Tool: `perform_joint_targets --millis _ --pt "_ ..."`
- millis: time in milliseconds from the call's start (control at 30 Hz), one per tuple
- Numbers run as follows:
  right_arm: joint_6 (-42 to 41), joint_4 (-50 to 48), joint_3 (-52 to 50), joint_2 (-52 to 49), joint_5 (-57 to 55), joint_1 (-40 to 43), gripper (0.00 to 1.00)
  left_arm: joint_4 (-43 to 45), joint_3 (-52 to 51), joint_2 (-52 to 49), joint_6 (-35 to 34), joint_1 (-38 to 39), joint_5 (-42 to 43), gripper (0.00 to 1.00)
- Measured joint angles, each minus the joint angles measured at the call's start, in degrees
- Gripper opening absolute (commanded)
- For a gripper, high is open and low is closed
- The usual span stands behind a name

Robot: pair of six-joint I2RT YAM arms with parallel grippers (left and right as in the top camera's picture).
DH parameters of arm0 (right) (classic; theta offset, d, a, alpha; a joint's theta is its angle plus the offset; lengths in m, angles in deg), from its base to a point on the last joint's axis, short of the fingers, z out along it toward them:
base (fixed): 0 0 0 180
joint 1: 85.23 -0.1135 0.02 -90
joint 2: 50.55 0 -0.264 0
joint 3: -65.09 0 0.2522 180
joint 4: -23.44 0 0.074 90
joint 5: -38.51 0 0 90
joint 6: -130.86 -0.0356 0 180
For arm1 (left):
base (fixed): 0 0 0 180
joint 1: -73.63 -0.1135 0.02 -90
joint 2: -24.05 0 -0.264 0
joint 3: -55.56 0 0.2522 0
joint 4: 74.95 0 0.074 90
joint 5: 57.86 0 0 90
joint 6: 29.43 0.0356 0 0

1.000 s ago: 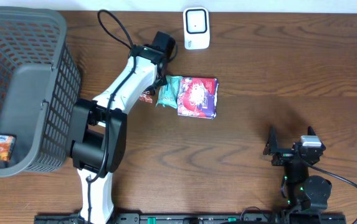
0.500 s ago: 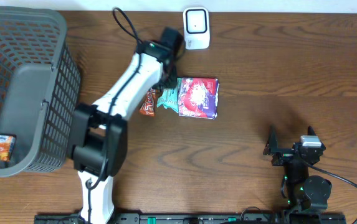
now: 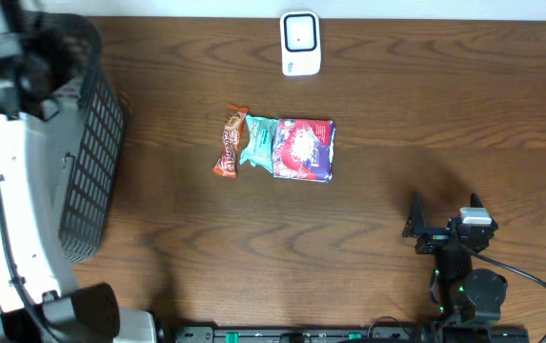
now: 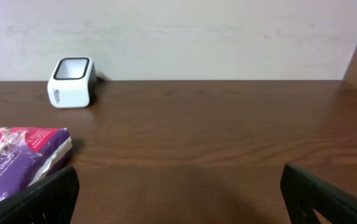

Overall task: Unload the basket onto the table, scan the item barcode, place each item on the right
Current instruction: 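Reach the left gripper into the basket and grasp the small orange box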

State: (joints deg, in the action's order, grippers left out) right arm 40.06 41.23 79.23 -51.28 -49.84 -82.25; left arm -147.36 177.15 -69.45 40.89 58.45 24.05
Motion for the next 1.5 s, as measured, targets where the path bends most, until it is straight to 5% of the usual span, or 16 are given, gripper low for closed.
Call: perform_joint_targets --millis 267,500,833,1200,1267,1333,1500 --pt "0.0 0.0 0.0 0.0 0.0 0.0 0.99 -5.8 -9.2 -5.2 -9.9 -14.5 -9.7 0.70" --pt "0.0 0.0 0.0 0.0 0.0 0.0 0.99 4.4 -24.4 -5.7 -19.3 -19.5 -14.6 0.70" --pt "0.0 0.0 0.0 0.0 0.0 0.0 0.99 17.1 -32.9 -6.8 -20.4 -19.9 -18.7 0.70" --pt "0.0 0.0 0.0 0.0 0.0 0.0 0.99 21.9 -33.3 -19.5 -16.3 -22.3 -21.7 0.70" --pt "0.0 0.0 0.0 0.0 0.0 0.0 0.99 22.3 -33.2 -19.7 -16.2 -22.7 -22.1 0.52" --pt "0.0 0.0 0.0 0.0 0.0 0.0 0.99 22.6 -33.2 -20.1 -16.1 -23.1 -22.5 0.13" --pt "0.0 0.0 0.0 0.0 0.0 0.0 0.99 22.3 -32.7 -20.9 -15.5 -24.3 -24.2 0.07"
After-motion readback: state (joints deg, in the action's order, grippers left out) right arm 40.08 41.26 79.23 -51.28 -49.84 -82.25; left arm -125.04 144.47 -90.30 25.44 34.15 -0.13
